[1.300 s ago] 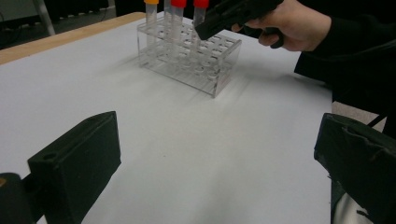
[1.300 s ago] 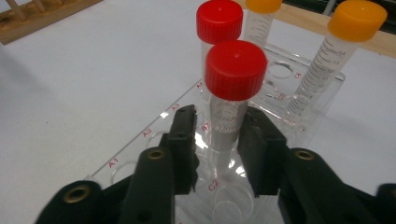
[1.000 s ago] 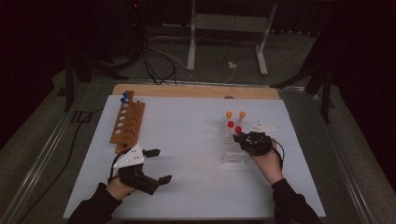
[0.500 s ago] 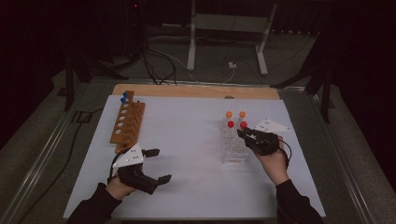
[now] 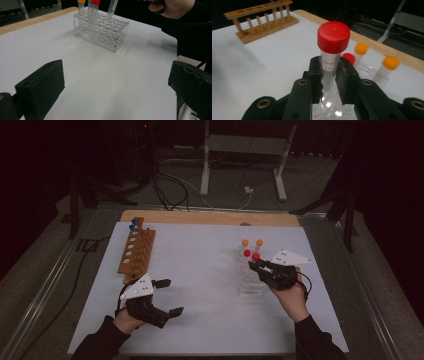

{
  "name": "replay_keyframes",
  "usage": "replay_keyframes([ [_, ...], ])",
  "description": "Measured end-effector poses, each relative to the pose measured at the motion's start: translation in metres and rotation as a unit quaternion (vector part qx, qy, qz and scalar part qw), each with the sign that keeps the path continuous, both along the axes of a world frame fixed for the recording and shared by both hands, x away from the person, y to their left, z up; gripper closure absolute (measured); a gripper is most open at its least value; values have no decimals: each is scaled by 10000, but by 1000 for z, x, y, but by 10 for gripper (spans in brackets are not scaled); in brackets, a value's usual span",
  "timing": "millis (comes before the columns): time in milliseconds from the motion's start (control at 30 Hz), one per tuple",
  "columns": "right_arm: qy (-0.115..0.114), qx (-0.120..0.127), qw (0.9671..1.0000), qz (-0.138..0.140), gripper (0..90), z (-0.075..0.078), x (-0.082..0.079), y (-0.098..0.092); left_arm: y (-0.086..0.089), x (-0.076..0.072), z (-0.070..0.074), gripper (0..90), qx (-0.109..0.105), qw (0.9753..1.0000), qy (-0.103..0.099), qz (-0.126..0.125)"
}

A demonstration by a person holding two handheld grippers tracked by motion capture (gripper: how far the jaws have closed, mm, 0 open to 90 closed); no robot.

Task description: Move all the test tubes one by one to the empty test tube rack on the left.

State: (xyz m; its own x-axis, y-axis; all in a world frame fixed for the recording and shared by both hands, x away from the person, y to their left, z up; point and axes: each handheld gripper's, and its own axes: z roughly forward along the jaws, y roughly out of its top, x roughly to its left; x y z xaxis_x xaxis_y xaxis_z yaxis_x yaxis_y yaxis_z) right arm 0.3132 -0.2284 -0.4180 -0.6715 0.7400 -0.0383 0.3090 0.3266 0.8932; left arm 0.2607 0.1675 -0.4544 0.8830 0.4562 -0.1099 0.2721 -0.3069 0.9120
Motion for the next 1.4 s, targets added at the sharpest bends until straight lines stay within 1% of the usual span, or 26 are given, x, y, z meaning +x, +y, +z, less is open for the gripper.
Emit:
replay_keyframes([
  [67, 42, 24, 9999, 115, 749, -1, -2, 4, 0, 0, 0, 15, -1, 10000, 5, -9],
  [233, 123, -25, 9994, 336, 749, -5, -8, 16, -2, -1, 2, 15, 17, 10000, -3, -31],
  [333, 196, 20, 9987, 469, 750, -7, -10, 20, -6, -2, 2, 15, 63, 9999, -23, -80],
  [433, 238, -42, 9979, 606, 749, -10, -14, 27, -9, -2, 3, 15, 55, 9999, -16, -115],
  [500, 258, -86, 9973, 677, 750, -12, -16, 31, -12, -2, 3, 15, 99, 9999, -2, -93],
  [533, 266, -94, 9971, 710, 749, -12, -17, 33, -13, -2, 4, 15, 95, 9999, 26, -119],
  [633, 296, -118, 9964, 791, 749, -14, -19, 37, -15, -2, 5, 15, 109, 9998, 18, -136],
  [700, 344, -112, 9957, 854, 750, -15, -20, 39, -17, -1, 8, 15, 72, 9999, 20, -152],
  [867, 382, -159, 9939, 1018, 750, -18, -24, 46, -22, 1, 15, 15, 8, 9997, 18, -230],
  [967, 401, -203, 9925, 1135, 750, -19, -28, 52, -27, 3, 19, 15, -26, 9996, -19, -266],
  [1033, 409, -223, 9917, 1202, 750, -20, -29, 56, -31, 4, 23, 17, -110, 9994, -14, -334],
  [1133, 436, -254, 9903, 1297, 749, -22, -32, 61, -37, 6, 27, 24, -162, 9990, -78, -400],
  [1167, 433, -272, 9898, 1332, 750, -22, -32, 63, -39, 7, 28, 45, -197, 9989, -90, -424],
  [1267, 455, -293, 9883, 1428, 750, -23, -35, 67, -45, 10, 31, 49, -257, 9985, -147, -460],
  [1333, 465, -314, 9874, 1478, 749, -24, -36, 70, -48, 11, 32, 88, -306, 9981, -207, -503],
  [1400, 479, -319, 9866, 1529, 750, -25, -38, 72, -52, 12, 33, 113, -333, 9975, -198, -583],
])
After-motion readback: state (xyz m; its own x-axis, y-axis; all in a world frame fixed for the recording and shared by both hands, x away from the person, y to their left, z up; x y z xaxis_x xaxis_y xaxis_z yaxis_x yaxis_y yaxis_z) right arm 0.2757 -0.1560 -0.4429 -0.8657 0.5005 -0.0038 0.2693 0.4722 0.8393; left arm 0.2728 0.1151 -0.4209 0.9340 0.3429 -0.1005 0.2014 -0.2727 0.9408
